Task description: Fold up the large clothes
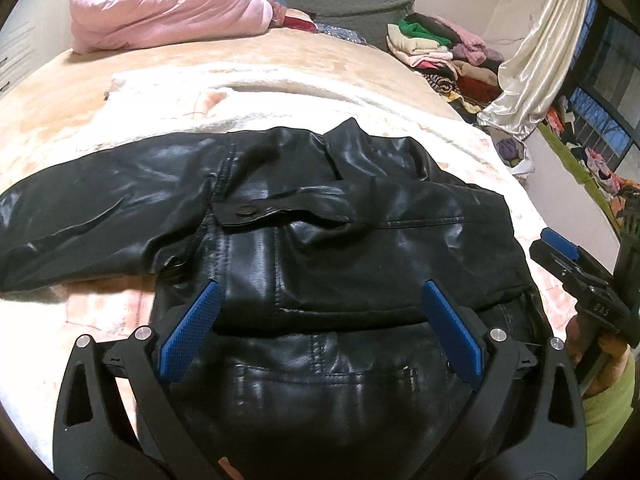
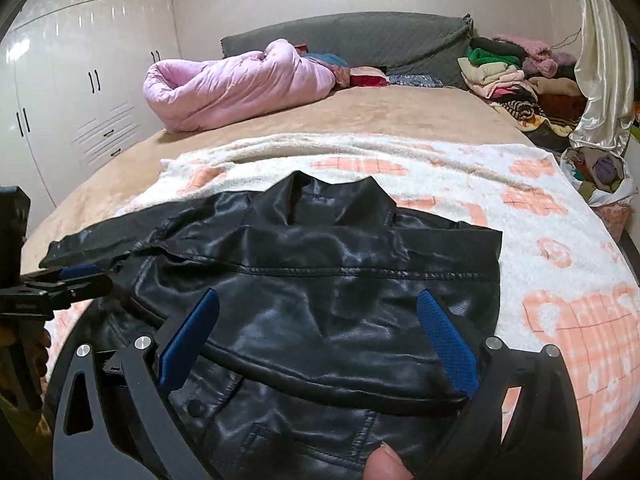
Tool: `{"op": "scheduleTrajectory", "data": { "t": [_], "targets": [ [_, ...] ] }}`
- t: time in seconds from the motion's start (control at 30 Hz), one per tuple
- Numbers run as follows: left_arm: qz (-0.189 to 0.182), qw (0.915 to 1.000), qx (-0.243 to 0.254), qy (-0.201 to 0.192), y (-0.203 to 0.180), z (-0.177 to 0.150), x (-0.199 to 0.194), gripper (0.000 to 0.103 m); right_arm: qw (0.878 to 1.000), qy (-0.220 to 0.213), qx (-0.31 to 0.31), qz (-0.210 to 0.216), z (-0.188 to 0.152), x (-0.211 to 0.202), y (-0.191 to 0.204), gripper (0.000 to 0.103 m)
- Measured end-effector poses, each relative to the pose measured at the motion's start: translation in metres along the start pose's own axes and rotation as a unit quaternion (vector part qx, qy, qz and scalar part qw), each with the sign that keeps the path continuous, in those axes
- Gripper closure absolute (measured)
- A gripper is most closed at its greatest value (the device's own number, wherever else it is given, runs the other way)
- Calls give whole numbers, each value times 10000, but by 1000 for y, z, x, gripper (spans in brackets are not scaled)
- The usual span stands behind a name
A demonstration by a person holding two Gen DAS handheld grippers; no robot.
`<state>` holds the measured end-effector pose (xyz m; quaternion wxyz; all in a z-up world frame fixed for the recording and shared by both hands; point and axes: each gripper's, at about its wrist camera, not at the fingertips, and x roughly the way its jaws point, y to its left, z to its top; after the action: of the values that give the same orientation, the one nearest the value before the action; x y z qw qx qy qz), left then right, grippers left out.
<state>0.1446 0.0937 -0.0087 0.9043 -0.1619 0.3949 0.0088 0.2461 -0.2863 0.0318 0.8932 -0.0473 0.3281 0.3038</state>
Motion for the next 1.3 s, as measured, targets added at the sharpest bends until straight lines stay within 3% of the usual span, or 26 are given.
{"op": "scheduleTrajectory", "data": {
  "t": [0.23,0.9,1.07,1.3],
  "targets": [
    [69,9997,-156,-185,18,0,-17,9,9998,-67,-160,-113,8,-8,22,4],
    [294,9953,-736,-548,89,-9,-58,9,9994,-109,-200,269,28,-4,106,4],
    [231,9931,-969,-619,106,-10,-65,9,9988,-92,-337,355,33,-1,127,4],
    [446,9872,-1334,-758,136,-13,-76,10,9973,-28,-553,481,35,9,160,4]
  ]
}}
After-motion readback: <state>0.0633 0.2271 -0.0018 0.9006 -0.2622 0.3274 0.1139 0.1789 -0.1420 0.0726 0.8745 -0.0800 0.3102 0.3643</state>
